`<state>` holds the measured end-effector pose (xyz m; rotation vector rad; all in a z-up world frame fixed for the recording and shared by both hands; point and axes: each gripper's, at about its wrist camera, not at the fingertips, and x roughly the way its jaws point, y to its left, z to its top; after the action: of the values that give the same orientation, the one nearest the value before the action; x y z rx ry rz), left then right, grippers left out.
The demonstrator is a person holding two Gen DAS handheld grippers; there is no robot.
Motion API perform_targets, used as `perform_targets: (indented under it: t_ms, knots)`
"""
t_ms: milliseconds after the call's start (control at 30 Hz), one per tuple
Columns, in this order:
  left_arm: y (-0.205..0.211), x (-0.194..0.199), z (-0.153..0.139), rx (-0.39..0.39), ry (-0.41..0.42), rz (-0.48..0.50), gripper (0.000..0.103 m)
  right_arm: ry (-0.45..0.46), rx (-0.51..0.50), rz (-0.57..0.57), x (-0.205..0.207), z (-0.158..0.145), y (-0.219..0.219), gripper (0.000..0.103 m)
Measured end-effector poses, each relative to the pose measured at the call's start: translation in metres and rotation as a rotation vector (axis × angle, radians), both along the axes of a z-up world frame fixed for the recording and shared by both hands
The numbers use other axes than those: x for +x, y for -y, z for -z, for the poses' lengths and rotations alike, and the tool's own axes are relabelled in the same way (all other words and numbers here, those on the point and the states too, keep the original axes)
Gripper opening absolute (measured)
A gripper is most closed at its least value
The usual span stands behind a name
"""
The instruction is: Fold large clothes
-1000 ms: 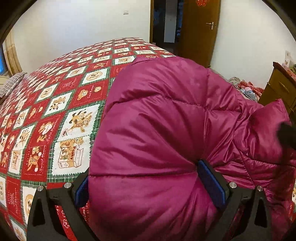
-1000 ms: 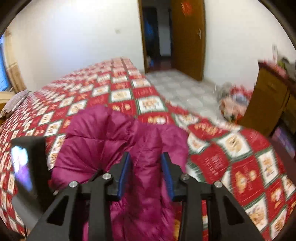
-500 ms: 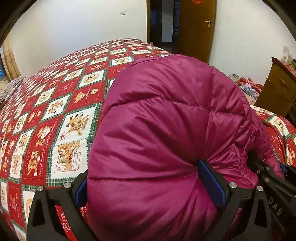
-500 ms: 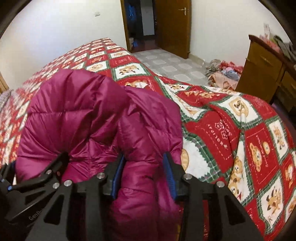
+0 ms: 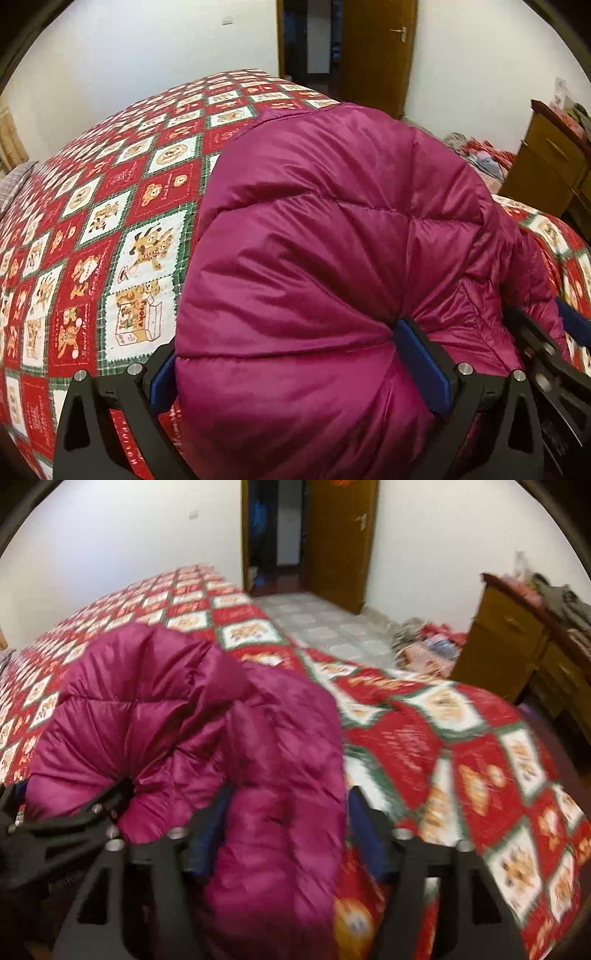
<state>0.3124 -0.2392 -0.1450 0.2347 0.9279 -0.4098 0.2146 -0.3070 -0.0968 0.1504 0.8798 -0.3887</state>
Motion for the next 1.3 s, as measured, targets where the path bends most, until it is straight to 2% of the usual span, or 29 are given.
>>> perform_targets:
  t_ms: [100, 233, 433, 600, 800, 867, 1033, 1233, 1300]
  knots:
    - [-0.006, -0.001, -0.002, -0.018, -0.025, -0.005, 0.102, 0.037, 0.026, -0.006, -0.025, -0.010, -0.005, 0.069]
    - [-0.009, -0.013, -0.013, 0.008, -0.018, -0.005, 0.102, 0.047, -0.007, -0.014, -0.057, -0.015, -0.021, 0.069]
    - [-0.025, -0.060, -0.036, 0.085, 0.117, 0.053, 0.102, 0.056, 0.012, 0.014, -0.088, -0.012, -0.024, 0.069]
    - [-0.047, -0.099, -0.043, 0.100, 0.171, 0.060, 0.102, 0.088, 0.021, 0.039, -0.120, -0.020, -0.029, 0.070]
    - [-0.078, -0.139, -0.045, 0.079, 0.166, 0.037, 0.102, 0.088, 0.058, 0.036, -0.150, -0.022, -0.036, 0.077]
    - [-0.089, -0.150, -0.044, 0.067, 0.153, 0.020, 0.102, 0.077, 0.071, 0.020, -0.162, -0.020, -0.041, 0.084]
    - [-0.113, -0.183, -0.040, 0.066, 0.140, -0.023, 0.102, 0.068, 0.085, -0.011, -0.193, -0.017, -0.056, 0.084]
    - [-0.125, -0.230, -0.054, 0.101, 0.237, -0.020, 0.102, 0.104, 0.107, -0.034, -0.219, -0.029, -0.069, 0.086]
    - [-0.130, -0.242, -0.060, 0.101, 0.266, -0.023, 0.102, 0.119, 0.094, -0.052, -0.229, -0.035, -0.076, 0.089]
